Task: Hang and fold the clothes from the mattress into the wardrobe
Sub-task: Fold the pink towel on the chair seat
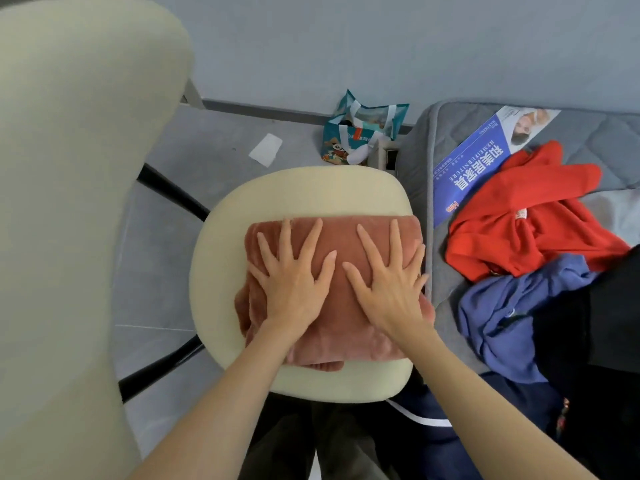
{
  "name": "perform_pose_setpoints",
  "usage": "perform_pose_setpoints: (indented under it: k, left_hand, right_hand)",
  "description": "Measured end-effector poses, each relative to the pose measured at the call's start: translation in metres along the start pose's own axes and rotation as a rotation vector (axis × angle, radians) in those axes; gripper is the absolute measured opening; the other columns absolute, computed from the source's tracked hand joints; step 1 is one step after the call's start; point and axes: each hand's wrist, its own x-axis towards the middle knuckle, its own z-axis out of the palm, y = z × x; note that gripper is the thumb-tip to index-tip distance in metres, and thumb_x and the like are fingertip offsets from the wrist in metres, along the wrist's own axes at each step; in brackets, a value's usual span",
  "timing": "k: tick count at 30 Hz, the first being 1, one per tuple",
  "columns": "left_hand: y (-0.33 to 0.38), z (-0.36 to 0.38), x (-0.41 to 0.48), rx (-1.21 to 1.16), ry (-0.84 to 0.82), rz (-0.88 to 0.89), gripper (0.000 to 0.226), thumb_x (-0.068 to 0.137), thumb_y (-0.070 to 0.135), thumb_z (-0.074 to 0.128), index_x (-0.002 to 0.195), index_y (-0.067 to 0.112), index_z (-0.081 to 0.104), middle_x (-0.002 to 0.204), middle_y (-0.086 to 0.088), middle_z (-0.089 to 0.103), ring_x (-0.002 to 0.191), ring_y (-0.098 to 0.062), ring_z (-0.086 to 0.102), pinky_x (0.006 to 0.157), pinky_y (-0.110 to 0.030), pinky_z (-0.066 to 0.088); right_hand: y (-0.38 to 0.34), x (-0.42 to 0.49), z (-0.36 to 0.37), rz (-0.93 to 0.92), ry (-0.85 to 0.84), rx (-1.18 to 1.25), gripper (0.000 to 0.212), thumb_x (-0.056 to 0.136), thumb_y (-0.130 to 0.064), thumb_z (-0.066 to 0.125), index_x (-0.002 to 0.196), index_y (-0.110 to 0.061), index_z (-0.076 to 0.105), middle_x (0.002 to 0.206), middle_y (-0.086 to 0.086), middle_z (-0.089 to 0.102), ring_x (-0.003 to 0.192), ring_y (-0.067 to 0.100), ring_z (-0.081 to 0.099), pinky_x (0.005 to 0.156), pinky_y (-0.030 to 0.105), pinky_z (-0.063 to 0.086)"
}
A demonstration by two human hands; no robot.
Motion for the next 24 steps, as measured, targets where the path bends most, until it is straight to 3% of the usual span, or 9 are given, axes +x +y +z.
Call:
perform_pose_setpoints:
  k: [3,6,8,10,13,16,20,24]
  left_hand:
    - [-0.011,0.020,0.004,-0.080,0.069,-0.064,0.069,0.083,0.072,0.030,0.144,0.055,0.003,0.159,-0.005,-0.009,0.144,-0.041,-0.005,0.109,-0.067,0.015]
    - [-0.010,0.017,0.003,-0.178,0.087,-0.172,0.081,0.076,0.079,0.038,0.143,0.056,-0.001,0.158,-0.012,-0.009,0.144,-0.038,0.003,0.112,-0.059,0.020]
    - [-0.011,0.007,-0.004,-0.272,0.017,-0.365,0.092,0.068,0.086,0.042,0.141,0.058,-0.007,0.157,-0.015,0.003,0.142,-0.036,0.017,0.112,-0.055,0.022]
    - [-0.016,-0.001,-0.012,-0.311,-0.037,-0.491,0.099,0.062,0.091,0.043,0.140,0.058,-0.010,0.148,-0.014,0.029,0.133,-0.035,0.034,0.108,-0.053,0.027]
    - [-0.022,-0.008,-0.024,-0.445,-0.045,-0.524,0.104,0.058,0.089,0.051,0.137,0.062,-0.011,0.136,-0.010,0.043,0.122,-0.033,0.047,0.104,-0.050,0.036]
    - [-0.021,-0.009,-0.026,-0.546,-0.052,-0.517,0.104,0.061,0.084,0.057,0.138,0.061,-0.008,0.140,-0.002,0.047,0.121,-0.030,0.051,0.103,-0.044,0.039]
    - [-0.020,-0.004,-0.023,-0.620,-0.034,-0.529,0.098,0.067,0.081,0.055,0.141,0.057,-0.003,0.141,0.004,0.048,0.121,-0.029,0.053,0.105,-0.039,0.039]
    - [-0.010,-0.011,-0.033,-0.717,0.001,-0.569,0.096,0.068,0.080,0.055,0.145,0.051,0.007,0.143,0.007,0.046,0.127,-0.026,0.048,0.107,-0.037,0.034]
  right_hand:
    - [0.017,0.009,0.025,0.008,0.034,0.122,0.075,0.075,-0.081,0.026,0.141,-0.061,-0.001,0.157,-0.014,-0.022,0.147,0.032,-0.010,0.117,0.057,0.008]
    - [0.019,0.010,0.021,0.018,0.082,0.171,0.081,0.074,-0.081,0.036,0.143,-0.058,0.001,0.157,-0.009,-0.023,0.147,0.030,-0.003,0.115,0.052,0.015]
    - [0.018,0.004,0.014,0.095,0.088,0.214,0.086,0.073,-0.078,0.049,0.142,-0.059,0.002,0.158,-0.004,-0.018,0.145,0.032,0.011,0.113,0.050,0.021]
    - [0.017,-0.004,0.005,0.165,0.059,0.306,0.089,0.072,-0.072,0.059,0.140,-0.062,0.002,0.158,0.005,0.001,0.141,0.031,0.019,0.113,0.044,0.021]
    - [0.013,-0.011,-0.004,0.226,-0.041,0.406,0.093,0.068,-0.072,0.064,0.137,-0.067,0.001,0.135,0.007,0.032,0.124,0.030,0.040,0.105,0.038,0.031]
    - [0.006,-0.008,-0.008,0.221,-0.102,0.432,0.095,0.069,-0.071,0.064,0.138,-0.065,0.000,0.127,0.005,0.037,0.110,0.028,0.053,0.090,0.033,0.038]
    - [0.006,-0.001,-0.009,0.206,-0.112,0.437,0.093,0.070,-0.071,0.063,0.141,-0.061,0.005,0.128,0.009,0.045,0.113,0.029,0.053,0.091,0.033,0.038]
    - [0.007,-0.001,-0.024,0.154,-0.127,0.513,0.089,0.071,-0.066,0.068,0.143,-0.057,0.016,0.131,0.000,0.056,0.120,0.021,0.053,0.094,0.026,0.038]
